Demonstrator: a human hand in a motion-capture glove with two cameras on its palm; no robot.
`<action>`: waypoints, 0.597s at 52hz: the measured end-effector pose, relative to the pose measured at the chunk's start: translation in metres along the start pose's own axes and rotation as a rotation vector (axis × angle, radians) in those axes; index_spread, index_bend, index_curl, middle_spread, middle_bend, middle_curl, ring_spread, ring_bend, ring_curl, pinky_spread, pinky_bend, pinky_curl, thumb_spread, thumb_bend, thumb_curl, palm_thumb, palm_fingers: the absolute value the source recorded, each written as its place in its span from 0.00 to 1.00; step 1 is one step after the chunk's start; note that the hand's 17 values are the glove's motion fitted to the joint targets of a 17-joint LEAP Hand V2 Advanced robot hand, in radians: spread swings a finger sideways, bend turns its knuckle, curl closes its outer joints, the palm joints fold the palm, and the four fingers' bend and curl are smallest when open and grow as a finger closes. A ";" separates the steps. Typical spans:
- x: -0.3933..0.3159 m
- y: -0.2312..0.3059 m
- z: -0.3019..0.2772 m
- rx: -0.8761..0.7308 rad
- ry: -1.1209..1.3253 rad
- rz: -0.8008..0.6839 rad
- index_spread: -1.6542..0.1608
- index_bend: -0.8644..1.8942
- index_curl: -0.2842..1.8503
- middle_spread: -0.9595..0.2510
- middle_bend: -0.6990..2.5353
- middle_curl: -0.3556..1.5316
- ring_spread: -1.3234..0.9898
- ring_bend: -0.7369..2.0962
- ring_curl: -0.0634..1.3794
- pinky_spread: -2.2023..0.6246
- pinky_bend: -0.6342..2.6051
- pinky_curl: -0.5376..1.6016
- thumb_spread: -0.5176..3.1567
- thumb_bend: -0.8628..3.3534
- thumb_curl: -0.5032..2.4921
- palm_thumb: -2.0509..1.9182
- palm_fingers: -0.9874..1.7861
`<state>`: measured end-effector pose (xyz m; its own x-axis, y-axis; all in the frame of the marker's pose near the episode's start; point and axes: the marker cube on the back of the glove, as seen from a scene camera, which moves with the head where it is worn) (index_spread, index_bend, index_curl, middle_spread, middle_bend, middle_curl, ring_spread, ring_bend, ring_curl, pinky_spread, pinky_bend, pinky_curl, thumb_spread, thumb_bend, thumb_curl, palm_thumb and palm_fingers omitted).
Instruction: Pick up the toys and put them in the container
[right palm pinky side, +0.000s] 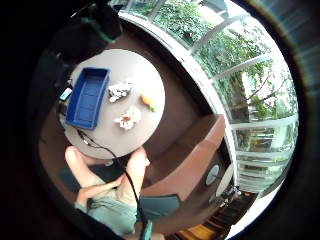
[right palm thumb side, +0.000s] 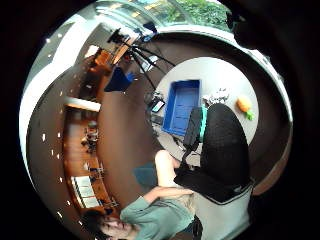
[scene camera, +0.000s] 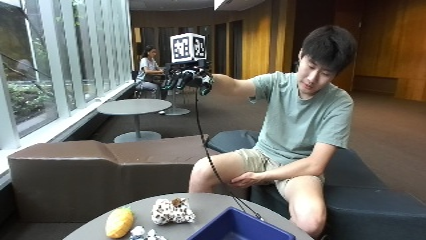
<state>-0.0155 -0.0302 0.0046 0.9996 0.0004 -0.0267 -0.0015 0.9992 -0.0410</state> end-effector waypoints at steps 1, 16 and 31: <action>-0.002 -0.004 0.000 -0.015 0.007 0.002 0.87 0.38 0.15 0.74 0.26 0.20 0.55 0.38 0.07 0.77 0.34 0.29 0.25 0.23 0.17 0.55 0.50; -0.003 -0.051 0.018 -0.156 0.058 0.069 0.80 0.36 0.21 0.76 0.25 0.23 0.56 0.36 0.13 0.79 0.41 0.37 0.47 0.22 0.21 0.53 0.31; 0.041 -0.071 0.148 -0.333 0.075 0.086 0.80 0.35 0.21 0.79 0.25 0.26 0.57 0.37 0.16 0.80 0.46 0.40 0.50 0.20 0.23 0.51 0.28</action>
<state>0.0300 -0.0951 0.1547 0.9908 0.0685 -0.1170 -0.1065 0.9275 -0.3582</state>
